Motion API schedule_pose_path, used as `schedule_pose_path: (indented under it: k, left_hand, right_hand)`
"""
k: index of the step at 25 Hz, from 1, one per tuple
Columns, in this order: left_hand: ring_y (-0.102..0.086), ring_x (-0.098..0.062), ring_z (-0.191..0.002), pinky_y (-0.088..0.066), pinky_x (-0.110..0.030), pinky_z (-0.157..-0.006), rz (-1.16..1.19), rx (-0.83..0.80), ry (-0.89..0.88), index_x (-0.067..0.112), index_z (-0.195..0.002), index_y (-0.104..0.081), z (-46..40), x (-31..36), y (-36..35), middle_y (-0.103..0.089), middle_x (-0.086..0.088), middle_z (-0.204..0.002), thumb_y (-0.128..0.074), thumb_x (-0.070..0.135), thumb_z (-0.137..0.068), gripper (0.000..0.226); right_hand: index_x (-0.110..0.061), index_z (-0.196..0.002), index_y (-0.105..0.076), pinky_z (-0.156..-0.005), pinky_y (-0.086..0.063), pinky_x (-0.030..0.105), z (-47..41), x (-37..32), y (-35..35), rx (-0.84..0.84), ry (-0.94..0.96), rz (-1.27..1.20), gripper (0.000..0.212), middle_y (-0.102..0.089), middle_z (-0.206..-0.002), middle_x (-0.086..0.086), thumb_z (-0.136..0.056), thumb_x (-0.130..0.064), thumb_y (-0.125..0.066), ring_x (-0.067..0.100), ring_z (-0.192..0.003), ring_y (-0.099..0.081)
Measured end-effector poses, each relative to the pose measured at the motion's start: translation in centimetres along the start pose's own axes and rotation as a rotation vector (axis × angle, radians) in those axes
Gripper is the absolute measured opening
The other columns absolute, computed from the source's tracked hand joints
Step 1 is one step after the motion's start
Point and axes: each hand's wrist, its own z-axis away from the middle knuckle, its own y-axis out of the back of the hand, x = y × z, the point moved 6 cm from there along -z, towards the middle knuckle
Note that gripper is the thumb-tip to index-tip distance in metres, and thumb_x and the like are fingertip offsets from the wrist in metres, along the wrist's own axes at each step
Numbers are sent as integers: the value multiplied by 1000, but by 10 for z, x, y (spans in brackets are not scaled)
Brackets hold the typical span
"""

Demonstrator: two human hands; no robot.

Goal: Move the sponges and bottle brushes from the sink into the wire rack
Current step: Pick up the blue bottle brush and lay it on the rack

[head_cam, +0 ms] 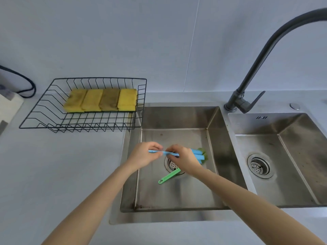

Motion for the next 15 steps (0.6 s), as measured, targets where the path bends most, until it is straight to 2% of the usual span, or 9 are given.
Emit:
schedule_pose_path:
  k: [2,4,5,7,8,10,12,15]
  left_hand:
    - [-60,-12,-76,-50,-28,-79,164,13,0,20,-96,-62,4,3,8,-65,1,-88,-63,15,-82,16]
    - [-62,-11,-83,-49,-28,-84,324,-5,19,23,-97,-59,9,2,11,-66,1,-92,-61,14,-84,16]
    - [-62,-12,-90,-48,-29,-89,347,-19,32,25,-98,-58,12,1,12,-66,2,-97,-61,16,-84,17]
    - [-58,-14,-104,-44,-30,-98,276,-62,60,27,-106,-57,17,-4,7,-63,3,-111,-62,22,-83,24]
    - [-55,-13,-108,-42,-28,-98,242,-98,74,25,-114,-55,21,-5,2,-59,4,-115,-63,23,-82,33]
    - [-50,-11,-112,-39,-26,-96,220,-167,88,21,-128,-45,27,-4,-8,-51,8,-121,-64,25,-82,51]
    - [-47,-12,-118,-40,-29,-99,213,-202,87,21,-135,-37,31,-1,-16,-46,9,-125,-66,26,-80,61]
    - [-45,-10,-112,-40,-26,-93,176,-171,68,19,-136,-35,36,2,-17,-47,4,-126,-64,22,-82,61]
  right_hand:
    - [-11,-105,-67,-71,-35,21,2,-4,11,46,-36,-21,20,-71,-102,8,-90,-17,-55,20,-89,-59]
    - [-12,-99,-68,-72,-37,21,2,-6,22,91,-84,-124,16,-70,-96,5,-89,-16,-57,15,-86,-58]
    - [-16,-91,-68,-72,-42,23,3,-5,27,109,-121,-229,10,-68,-91,2,-88,-15,-58,15,-86,-58]
    - [-26,-77,-61,-83,-53,31,4,-5,36,146,-166,-448,16,-66,-82,-1,-87,-13,-59,18,-87,-60]
    - [-25,-76,-59,-88,-54,35,4,-5,39,159,-179,-542,18,-66,-79,-1,-88,-12,-58,19,-88,-61]
    - [-15,-86,-58,-89,-54,35,7,-9,44,176,-190,-707,9,-64,-80,0,-91,-8,-54,20,-90,-62]
    - [-8,-99,-54,-82,-55,29,12,-15,49,199,-196,-831,7,-63,-84,3,-93,-6,-51,18,-87,-63]
    - [-5,-103,-51,-77,-56,27,16,-21,51,206,-233,-961,9,-63,-92,10,-94,-5,-50,19,-88,-63]
